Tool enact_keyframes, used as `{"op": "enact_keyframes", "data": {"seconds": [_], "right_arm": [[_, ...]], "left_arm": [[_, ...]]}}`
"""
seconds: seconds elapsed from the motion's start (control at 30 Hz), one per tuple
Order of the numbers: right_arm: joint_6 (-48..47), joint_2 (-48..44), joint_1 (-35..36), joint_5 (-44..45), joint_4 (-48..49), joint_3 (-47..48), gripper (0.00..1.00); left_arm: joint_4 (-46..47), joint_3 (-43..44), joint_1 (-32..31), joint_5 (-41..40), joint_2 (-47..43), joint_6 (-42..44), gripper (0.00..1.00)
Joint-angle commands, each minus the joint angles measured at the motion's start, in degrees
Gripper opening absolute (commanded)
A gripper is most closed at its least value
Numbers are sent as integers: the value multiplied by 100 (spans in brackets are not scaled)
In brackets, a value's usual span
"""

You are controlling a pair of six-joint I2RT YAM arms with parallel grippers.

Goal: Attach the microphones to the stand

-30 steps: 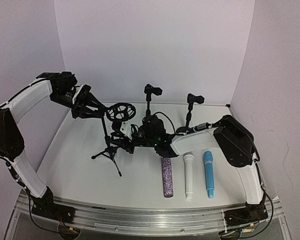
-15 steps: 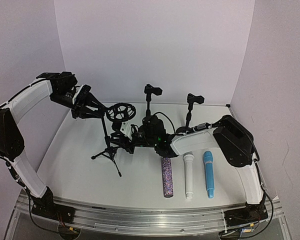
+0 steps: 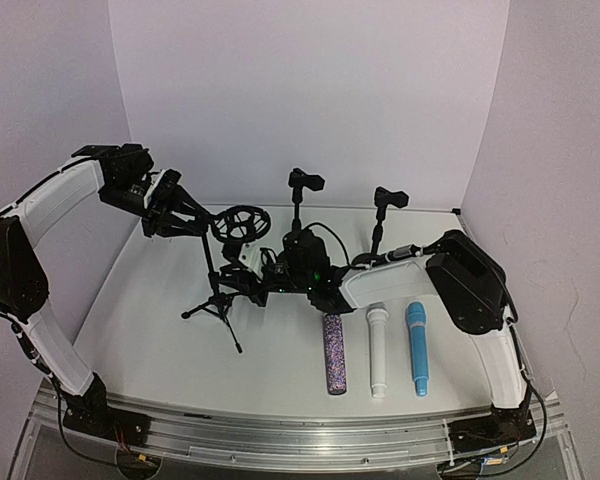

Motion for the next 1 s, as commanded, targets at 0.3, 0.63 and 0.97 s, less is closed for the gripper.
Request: {"op": "enact_keyframes", "data": {"seconds": [0.3,0.63,0.97], "right_arm": [[5011,64,-64,-802,-319,19,0],[7794,388,-164,-1200,-403,480,0],[9689,619,-423,-1309,-955,889,0]], "left_arm": [[21,-27,2,447,-103,134,0],[358,-74,-1,391,-124,-29,0],[1571,-322,2,163,-303,-891,0]]}}
